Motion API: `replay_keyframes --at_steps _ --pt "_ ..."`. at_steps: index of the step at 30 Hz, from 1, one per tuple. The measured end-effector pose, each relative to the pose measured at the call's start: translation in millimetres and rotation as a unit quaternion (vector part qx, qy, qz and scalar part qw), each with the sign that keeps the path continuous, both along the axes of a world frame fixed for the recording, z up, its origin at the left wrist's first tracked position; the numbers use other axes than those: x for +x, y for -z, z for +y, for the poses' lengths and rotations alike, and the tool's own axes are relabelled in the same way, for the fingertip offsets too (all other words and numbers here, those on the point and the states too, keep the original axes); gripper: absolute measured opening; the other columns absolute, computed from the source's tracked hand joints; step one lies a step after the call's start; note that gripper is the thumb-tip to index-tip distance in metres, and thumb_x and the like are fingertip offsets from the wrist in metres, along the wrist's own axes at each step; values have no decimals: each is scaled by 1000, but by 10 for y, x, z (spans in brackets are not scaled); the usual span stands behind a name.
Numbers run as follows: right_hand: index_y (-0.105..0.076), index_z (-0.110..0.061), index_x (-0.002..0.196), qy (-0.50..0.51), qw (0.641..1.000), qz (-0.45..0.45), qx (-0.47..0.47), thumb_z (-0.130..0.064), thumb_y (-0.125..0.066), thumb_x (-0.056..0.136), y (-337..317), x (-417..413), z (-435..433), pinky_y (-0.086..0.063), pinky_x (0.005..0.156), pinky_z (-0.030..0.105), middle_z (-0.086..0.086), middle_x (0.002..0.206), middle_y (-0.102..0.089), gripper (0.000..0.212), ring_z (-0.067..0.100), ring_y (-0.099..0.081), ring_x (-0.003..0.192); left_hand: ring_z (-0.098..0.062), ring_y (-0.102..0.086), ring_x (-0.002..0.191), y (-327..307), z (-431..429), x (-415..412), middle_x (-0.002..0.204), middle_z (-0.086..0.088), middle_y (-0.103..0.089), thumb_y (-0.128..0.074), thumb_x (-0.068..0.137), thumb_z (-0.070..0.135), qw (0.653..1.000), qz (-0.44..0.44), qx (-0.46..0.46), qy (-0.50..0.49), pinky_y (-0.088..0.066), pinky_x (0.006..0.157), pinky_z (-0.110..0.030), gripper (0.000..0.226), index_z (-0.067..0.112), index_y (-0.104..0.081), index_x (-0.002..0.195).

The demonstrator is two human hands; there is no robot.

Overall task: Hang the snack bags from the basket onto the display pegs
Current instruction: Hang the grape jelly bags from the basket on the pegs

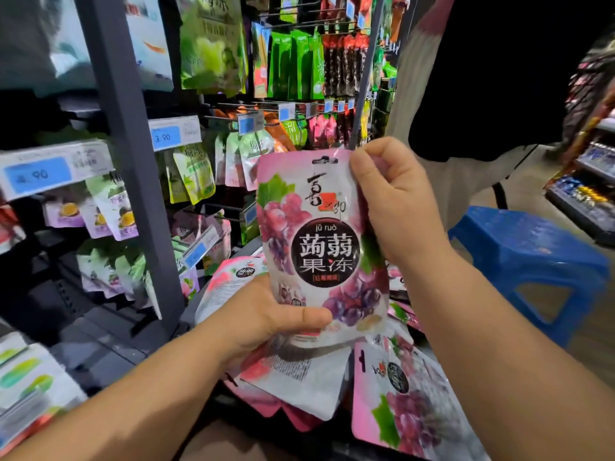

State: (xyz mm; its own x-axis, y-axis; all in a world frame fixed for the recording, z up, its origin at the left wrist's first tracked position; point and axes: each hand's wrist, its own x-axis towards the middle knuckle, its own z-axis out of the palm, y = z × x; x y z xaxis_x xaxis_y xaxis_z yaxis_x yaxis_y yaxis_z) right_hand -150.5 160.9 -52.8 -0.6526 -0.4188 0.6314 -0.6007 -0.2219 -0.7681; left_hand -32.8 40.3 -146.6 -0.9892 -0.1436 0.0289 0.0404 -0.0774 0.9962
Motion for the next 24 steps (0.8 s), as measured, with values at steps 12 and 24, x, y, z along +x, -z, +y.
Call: replay_keyframes --at_steps 12,24 --pt "-66 -25 107 -72 895 -97 430 -29 -74 86 878 -178 845 -51 75 17 -4 101 -68 23 6 -65 87 -26 -73 94 147 -119 242 104 -12 -75 -76 65 6 990 17 78 -115 -59 72 -25 46 6 -69 111" --pt "-61 -13 88 -33 918 -103 382 -36 -70 89 930 -118 853 -51 87 51 18 90 -65 24 29 -63 81 -27 -71 100 167 -172 397 108 -10 -74 -82 59 17 989 9 66 -135 -59 81 -29 59 11 -67 116"
